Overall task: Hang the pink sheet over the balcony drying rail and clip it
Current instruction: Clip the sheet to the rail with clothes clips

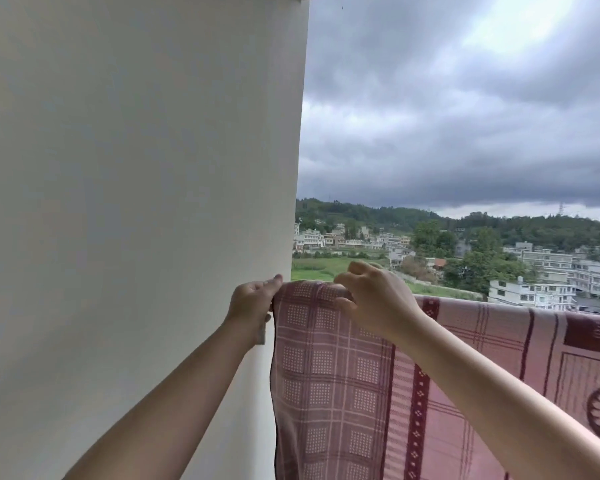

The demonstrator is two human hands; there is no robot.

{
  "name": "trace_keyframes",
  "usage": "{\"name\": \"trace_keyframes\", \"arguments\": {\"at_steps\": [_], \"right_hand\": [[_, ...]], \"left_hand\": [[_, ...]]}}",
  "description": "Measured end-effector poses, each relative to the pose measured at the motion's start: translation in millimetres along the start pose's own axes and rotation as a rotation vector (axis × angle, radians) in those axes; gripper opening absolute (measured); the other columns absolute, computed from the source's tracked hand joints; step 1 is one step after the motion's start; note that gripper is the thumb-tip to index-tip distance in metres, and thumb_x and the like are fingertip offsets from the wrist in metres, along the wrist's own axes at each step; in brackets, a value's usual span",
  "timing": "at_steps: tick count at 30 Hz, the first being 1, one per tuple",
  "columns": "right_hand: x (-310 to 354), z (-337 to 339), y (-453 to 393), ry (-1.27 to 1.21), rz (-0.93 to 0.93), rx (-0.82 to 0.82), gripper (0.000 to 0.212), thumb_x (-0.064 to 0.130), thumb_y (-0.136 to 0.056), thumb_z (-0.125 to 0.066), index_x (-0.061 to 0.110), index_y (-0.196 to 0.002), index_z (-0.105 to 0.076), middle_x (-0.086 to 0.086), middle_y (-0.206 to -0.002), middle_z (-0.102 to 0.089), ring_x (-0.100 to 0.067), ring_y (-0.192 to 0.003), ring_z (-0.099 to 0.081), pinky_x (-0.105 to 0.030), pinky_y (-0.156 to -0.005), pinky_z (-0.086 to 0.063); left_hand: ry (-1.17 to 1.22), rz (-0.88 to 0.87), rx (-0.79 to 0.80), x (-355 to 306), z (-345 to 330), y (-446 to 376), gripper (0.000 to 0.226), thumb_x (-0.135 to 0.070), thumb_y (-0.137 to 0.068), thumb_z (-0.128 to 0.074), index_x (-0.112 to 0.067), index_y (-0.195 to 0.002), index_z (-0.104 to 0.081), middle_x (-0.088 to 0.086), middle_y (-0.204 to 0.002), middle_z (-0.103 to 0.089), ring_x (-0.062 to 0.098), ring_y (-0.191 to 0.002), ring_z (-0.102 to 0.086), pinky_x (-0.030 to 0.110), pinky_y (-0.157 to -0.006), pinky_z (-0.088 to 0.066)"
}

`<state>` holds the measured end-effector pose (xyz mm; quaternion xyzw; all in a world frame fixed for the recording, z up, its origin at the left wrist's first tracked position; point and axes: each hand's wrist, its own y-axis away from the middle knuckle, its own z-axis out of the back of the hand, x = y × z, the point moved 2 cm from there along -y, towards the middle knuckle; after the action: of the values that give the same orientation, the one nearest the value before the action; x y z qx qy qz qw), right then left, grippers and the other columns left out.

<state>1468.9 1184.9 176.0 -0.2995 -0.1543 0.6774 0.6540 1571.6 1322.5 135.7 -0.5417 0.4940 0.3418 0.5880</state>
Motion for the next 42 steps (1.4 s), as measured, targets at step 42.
{"name": "trace_keyframes", "arguments": {"at_steps": [42], "right_hand": [[34,-27,17,0.079,0.084,-0.029,0.022,0.011,-0.088,-0.047,0.01,-0.11,-0.051,-0.007,-0.104,-0.054,-0.027,-0.09,-0.058,-0.03,-0.062,-0.041]], "left_hand": [[-0.221,-0.043,0.194,96,33,33,0.006,-0.014,-0.083,-0.063,-0.011,-0.085,-0.067,-0.007,-0.057,-0.056,-0.002,-0.041,-0.046,0.008,-0.042,-0.036]]}}
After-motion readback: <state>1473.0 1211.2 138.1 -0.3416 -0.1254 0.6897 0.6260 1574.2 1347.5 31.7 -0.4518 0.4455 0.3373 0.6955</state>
